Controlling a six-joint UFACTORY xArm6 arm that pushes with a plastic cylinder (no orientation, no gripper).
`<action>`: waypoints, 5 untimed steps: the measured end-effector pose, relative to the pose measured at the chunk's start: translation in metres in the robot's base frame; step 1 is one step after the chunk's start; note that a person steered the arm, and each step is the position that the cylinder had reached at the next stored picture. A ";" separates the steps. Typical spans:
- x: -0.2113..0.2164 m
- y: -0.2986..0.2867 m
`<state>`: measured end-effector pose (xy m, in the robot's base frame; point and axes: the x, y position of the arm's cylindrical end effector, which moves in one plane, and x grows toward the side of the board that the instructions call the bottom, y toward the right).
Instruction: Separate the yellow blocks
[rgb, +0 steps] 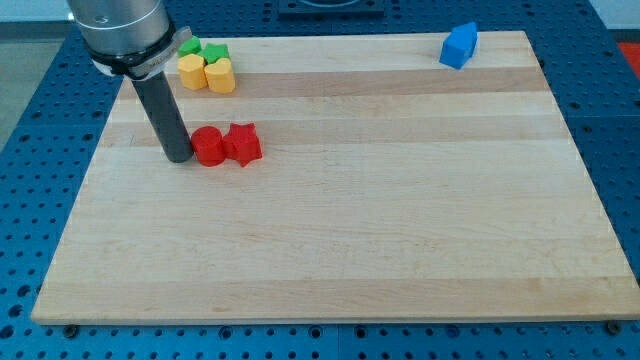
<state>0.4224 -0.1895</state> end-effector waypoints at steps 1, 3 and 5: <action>-0.007 -0.014; -0.076 -0.066; -0.136 -0.086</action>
<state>0.2869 -0.2758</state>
